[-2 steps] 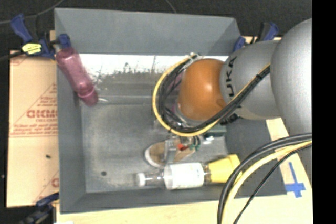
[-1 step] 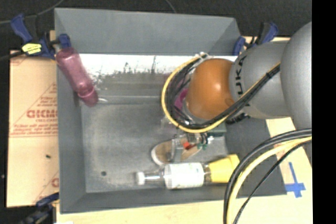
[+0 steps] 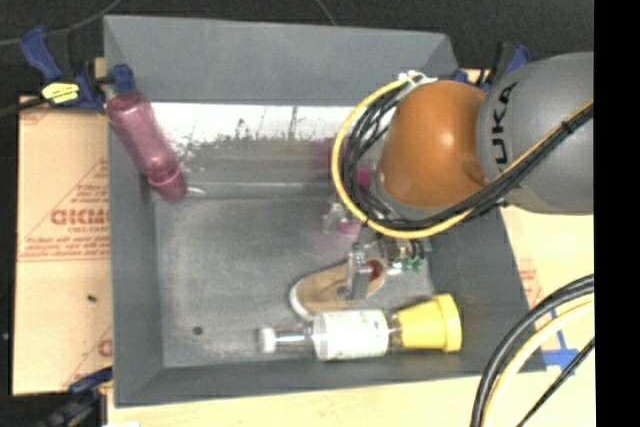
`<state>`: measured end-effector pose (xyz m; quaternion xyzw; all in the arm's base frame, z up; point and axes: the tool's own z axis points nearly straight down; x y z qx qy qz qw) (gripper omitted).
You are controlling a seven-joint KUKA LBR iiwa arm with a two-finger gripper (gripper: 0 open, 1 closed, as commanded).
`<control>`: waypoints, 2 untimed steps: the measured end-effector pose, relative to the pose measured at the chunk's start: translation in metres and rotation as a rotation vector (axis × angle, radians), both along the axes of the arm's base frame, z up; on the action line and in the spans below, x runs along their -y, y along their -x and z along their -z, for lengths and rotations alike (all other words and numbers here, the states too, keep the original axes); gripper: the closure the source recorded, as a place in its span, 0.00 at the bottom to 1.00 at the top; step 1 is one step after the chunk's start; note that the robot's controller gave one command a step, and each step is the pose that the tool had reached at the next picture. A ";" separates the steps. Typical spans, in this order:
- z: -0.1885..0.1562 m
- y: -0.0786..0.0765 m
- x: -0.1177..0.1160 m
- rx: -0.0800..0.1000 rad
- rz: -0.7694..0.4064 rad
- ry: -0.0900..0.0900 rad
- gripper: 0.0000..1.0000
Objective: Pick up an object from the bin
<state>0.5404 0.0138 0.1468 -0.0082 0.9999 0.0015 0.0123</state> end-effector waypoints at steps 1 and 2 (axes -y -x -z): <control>0.072 -0.019 0.000 0.010 -0.013 -0.006 1.00; 0.072 -0.019 0.000 0.010 -0.012 -0.007 1.00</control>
Offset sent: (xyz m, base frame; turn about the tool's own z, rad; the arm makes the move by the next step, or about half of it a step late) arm 0.0000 0.0000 0.0000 0.0000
